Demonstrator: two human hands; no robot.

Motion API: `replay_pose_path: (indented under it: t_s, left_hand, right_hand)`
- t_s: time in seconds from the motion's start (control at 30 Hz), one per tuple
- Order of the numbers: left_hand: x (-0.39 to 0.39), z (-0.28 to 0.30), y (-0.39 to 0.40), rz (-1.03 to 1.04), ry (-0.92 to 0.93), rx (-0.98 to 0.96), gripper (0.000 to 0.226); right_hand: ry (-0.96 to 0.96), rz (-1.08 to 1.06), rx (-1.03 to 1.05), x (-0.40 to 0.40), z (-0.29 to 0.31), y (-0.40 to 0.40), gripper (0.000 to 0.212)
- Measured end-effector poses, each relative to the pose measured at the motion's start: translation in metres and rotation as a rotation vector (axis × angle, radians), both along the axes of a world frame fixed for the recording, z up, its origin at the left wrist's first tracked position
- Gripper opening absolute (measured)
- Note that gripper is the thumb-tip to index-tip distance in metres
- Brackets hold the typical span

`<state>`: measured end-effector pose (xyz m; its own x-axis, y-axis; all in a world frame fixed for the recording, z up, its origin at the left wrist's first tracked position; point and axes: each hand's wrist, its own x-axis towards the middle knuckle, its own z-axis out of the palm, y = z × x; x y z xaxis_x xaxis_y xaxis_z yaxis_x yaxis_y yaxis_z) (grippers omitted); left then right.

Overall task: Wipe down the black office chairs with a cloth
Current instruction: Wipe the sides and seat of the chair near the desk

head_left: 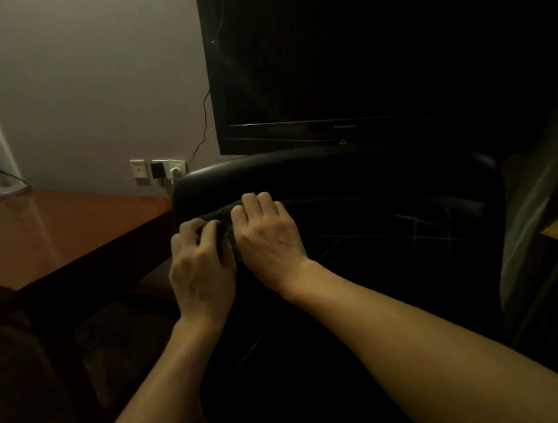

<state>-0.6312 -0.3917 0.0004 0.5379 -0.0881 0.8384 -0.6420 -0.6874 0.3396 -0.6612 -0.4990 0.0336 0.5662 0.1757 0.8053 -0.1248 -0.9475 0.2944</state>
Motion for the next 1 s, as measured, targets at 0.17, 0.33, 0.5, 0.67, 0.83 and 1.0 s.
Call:
replay_pose_path:
  t_s: [0.17, 0.33, 0.5, 0.67, 0.83, 1.0]
  left_hand:
    - [-0.003, -0.005, 0.002, -0.065, 0.016, 0.026, 0.033]
    - [-0.011, 0.008, -0.025, -0.127, 0.075, -0.020, 0.018]
    - [-0.031, 0.015, -0.065, -0.173, 0.053, 0.011, 0.017]
    - [-0.055, 0.021, -0.101, -0.261, 0.087, 0.079, 0.024]
    - [-0.072, 0.027, -0.114, -0.325, 0.073, 0.163, 0.032]
    - [-0.054, 0.029, -0.082, -0.202, 0.080, 0.240, 0.031]
  right_hand:
    - [-0.004, -0.035, 0.040, 0.002, -0.004, 0.001, 0.028]
    - [-0.047, -0.077, 0.023, -0.006, -0.003, -0.017, 0.029]
    - [-0.095, -0.139, 0.033, -0.030, -0.003, -0.059, 0.023]
    - [-0.120, -0.211, -0.009, -0.059, -0.004, -0.103, 0.024]
    - [-0.141, -0.287, 0.025, -0.073, -0.008, -0.121, 0.022]
    - [-0.161, -0.248, -0.004, -0.054, -0.003, -0.081, 0.020]
